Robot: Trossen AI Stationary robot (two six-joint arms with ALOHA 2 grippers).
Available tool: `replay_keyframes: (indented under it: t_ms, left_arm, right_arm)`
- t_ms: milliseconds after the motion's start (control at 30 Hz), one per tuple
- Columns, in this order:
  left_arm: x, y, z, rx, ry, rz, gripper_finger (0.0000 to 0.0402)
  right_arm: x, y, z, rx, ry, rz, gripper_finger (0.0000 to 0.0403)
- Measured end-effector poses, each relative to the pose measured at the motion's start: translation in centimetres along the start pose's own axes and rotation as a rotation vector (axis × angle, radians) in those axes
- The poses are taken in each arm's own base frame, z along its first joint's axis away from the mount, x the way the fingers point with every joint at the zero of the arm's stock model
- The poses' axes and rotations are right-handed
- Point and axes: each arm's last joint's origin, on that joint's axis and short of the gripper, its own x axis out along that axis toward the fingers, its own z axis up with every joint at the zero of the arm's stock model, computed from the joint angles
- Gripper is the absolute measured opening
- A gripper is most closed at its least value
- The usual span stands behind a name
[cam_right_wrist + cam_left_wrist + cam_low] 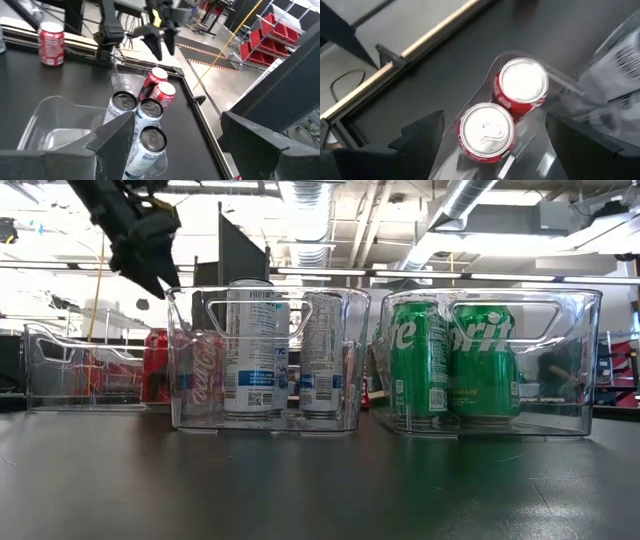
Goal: Sort soda cans
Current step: Put the top red soda can into the left transparent bin
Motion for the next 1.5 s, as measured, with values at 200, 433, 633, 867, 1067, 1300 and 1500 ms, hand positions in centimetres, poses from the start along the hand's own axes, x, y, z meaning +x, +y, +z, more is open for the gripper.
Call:
replay_keyframes:
  t_ms: [200, 433, 633, 867, 1067, 1300, 1500]
  left_arm:
    - [-2.6, 0.0, -0.1, -0.020, -0.166, -0.051, 0.0343]
    - [-4.5, -0.2, 0.0, -0.014, -0.311, -0.104, 0.0343]
    - [-4.8, -0.3, 0.1, 0.008, -0.336, -0.107, 0.0343]
    - [-4.7, -0.3, 0.1, 0.008, -0.336, -0.106, 0.0343]
    - [-4.8, -0.4, 0.1, 0.003, -0.336, -0.113, 0.0343]
    - [-4.8, -0.7, 0.0, 0.007, -0.334, -0.138, 0.0343]
    - [-3.0, -1.1, -1.3, 0.010, -0.326, -0.148, 0.0343]
  right_arm:
    - [1.1, -1.8, -0.1, 0.066, 0.005, -0.077, 0.0315]
    - [3.3, -6.7, -1.5, 0.228, 0.067, -0.267, 0.0315]
    - [4.8, -11.0, -3.1, 0.348, 0.086, -0.290, 0.0315]
    - [7.7, -14.3, -5.6, 0.382, 0.153, -0.318, 0.0325]
    - [11.1, -16.5, -8.4, 0.384, 0.202, -0.295, 0.0367]
    - [13.5, -19.9, -10.0, 0.436, 0.276, -0.319, 0.0395]
    - [15.5, -22.8, -10.9, 0.482, 0.313, -0.265, 0.0399]
